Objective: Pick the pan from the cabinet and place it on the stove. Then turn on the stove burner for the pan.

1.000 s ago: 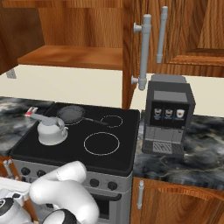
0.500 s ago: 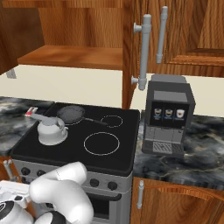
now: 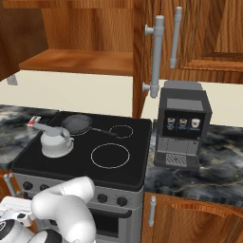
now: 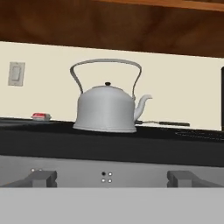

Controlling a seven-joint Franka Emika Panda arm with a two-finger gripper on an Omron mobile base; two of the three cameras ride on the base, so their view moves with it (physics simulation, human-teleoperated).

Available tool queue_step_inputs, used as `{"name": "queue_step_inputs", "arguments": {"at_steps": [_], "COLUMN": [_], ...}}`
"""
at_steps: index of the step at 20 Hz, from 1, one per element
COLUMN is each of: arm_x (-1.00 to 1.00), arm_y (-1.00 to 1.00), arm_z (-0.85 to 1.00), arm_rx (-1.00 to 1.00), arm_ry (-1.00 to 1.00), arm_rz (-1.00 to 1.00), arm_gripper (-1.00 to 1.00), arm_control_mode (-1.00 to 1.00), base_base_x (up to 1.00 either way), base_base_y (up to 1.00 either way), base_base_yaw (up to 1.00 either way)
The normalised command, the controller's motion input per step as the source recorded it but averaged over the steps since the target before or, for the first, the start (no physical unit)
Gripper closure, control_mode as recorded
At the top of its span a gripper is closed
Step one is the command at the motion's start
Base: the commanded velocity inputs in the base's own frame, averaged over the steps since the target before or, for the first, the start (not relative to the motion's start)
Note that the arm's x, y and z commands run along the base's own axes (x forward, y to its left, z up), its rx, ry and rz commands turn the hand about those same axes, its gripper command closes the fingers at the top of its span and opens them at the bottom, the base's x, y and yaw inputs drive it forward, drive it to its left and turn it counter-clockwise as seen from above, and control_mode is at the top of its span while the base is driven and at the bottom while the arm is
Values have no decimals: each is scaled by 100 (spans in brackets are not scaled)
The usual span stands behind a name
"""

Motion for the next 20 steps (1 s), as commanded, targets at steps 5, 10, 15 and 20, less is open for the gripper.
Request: {"name": "queue_step_inputs", "arguments": {"at_steps": [5,10,15,20], "arm_x": [7,7,14,8], "arm_y": [-26,-17,-6,-6], "arm_z": [-2,-10,-11,-11], "arm_rx": [21,15,11,11], "arm_ry": [-7,-3,0,0], "arm_rz": [1,2,1,1], "arm_gripper": [-100,-100,-100,-100], "arm_control_mode": [-100,-100,-100,-100], "base_base_x": [0,0,0,0], "base_base_y": [0,0,0,0], "base_base_yaw": [0,0,0,0]}}
